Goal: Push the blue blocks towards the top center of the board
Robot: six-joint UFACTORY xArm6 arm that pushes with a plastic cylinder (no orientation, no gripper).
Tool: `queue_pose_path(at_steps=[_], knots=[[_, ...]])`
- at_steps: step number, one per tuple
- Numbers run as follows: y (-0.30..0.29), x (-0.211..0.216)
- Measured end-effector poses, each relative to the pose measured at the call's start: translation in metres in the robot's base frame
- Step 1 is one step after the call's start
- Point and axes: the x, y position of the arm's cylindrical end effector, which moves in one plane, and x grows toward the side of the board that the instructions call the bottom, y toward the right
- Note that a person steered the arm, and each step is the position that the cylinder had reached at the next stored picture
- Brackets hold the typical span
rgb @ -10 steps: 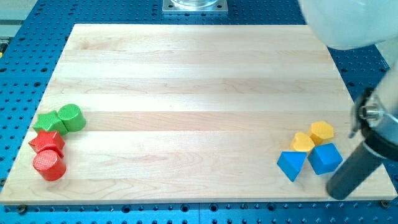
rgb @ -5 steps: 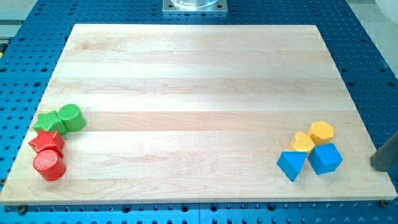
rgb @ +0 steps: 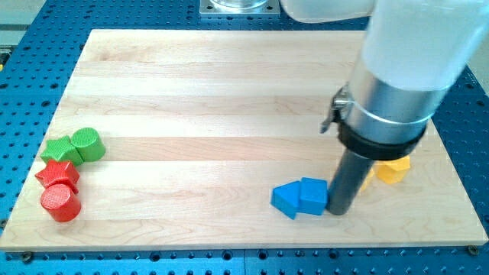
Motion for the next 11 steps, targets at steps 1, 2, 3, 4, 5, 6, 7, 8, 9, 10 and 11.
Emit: queue_pose_path(at_steps=[1, 2, 3, 4, 5, 6, 7, 8, 9, 10, 11], knots=[[-0.009, 0.026], [-0.066, 0.028], [-0.070, -0.018], [-0.069, -0.070], [-0.068, -0.135], [-0.071, -0.055], [-0.069, 0.007], [-0.017, 0.021], [0.025, 0.017], [0.005, -0.033], [-0.031, -0.095]])
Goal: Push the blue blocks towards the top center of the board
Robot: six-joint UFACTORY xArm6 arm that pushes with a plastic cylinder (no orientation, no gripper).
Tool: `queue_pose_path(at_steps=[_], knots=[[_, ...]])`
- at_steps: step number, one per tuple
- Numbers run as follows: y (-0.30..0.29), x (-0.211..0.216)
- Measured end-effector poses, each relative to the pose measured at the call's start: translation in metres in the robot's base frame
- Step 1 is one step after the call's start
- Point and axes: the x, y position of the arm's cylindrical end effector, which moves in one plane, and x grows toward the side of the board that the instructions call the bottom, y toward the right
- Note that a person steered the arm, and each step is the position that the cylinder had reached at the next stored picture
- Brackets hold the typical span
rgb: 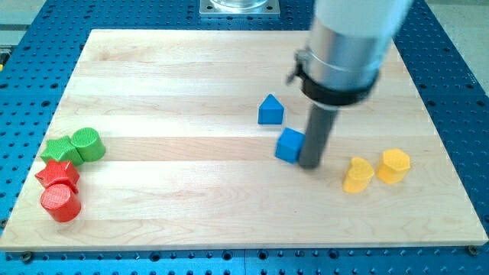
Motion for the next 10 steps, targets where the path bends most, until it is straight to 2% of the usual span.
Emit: queue_pose_path(at_steps=[2, 3, 4, 5, 6, 7, 8, 9, 10], knots=[[-0.002, 0.034], [-0.013, -0.019], [0.003, -0.038], [0.015, 0.034], [-0.053, -0.003], [-0.051, -0.076], [-0.034, -0.118], [-0.085, -0.016], [-0.170, 0.018]])
